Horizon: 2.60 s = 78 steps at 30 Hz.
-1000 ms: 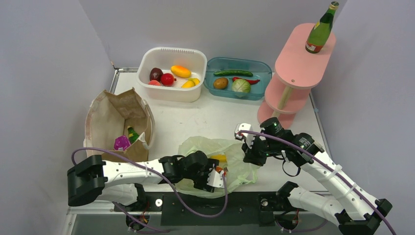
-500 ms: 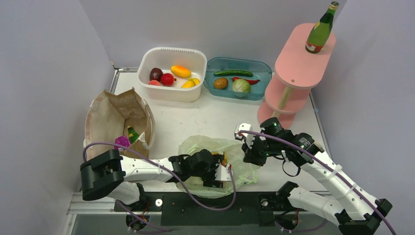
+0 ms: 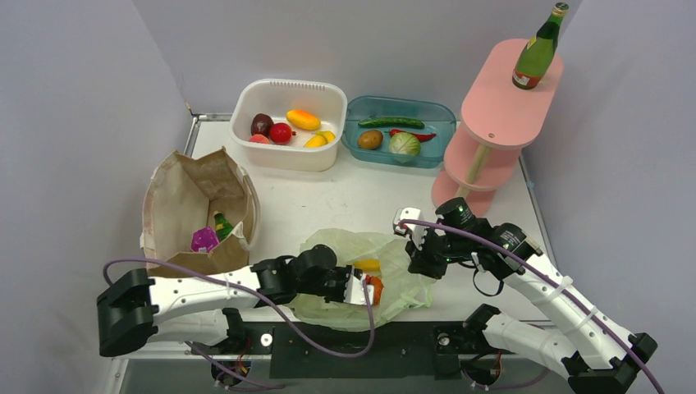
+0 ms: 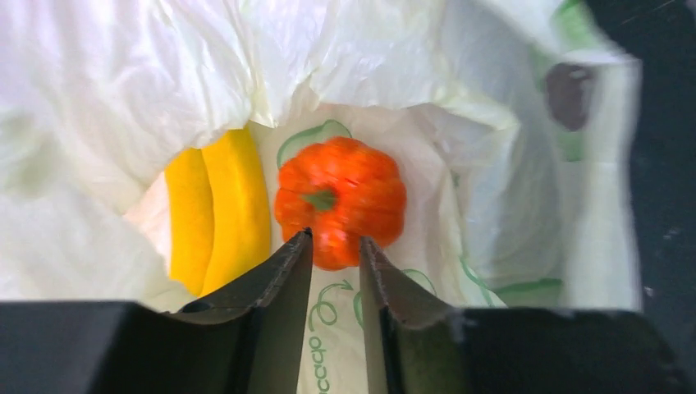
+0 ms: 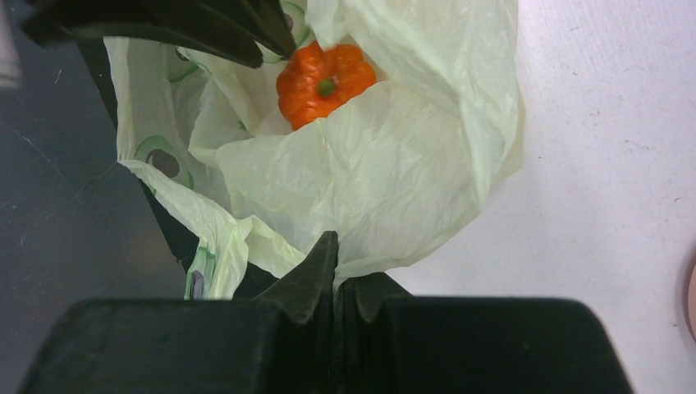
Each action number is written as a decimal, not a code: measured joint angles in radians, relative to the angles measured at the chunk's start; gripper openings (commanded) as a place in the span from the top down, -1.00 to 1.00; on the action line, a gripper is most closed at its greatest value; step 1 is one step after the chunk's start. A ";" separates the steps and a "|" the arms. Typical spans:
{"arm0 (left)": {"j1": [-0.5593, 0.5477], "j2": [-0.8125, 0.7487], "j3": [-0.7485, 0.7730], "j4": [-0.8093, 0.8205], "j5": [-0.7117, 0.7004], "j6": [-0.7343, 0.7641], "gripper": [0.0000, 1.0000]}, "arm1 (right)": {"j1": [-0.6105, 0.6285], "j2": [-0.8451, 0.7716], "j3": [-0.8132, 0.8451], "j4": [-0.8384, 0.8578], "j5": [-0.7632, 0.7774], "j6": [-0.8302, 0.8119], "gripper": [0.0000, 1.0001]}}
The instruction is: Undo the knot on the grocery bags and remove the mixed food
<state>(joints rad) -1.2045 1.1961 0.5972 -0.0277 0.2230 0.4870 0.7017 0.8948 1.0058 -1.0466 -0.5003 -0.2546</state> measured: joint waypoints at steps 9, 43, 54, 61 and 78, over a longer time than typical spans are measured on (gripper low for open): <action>0.001 -0.129 0.009 -0.134 0.021 0.032 -0.12 | 0.000 0.000 -0.003 0.003 0.000 0.000 1.00; 0.033 0.338 0.133 -0.024 0.025 0.002 -0.51 | 0.000 0.000 -0.008 0.009 0.006 0.000 1.00; 0.053 -0.021 0.139 -0.148 0.138 0.025 -0.15 | 0.000 0.000 -0.008 0.014 0.014 0.001 1.00; 0.054 -0.183 0.237 -0.305 0.150 0.034 0.00 | -0.001 0.000 -0.008 0.022 0.015 0.008 1.00; 0.784 0.065 0.790 -0.497 0.283 -0.212 0.11 | -0.029 0.022 -0.010 0.050 0.022 0.043 1.00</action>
<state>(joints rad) -0.4210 1.2613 1.3869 -0.5247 0.5060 0.2752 0.6727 0.9165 0.9962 -0.9970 -0.4786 -0.2115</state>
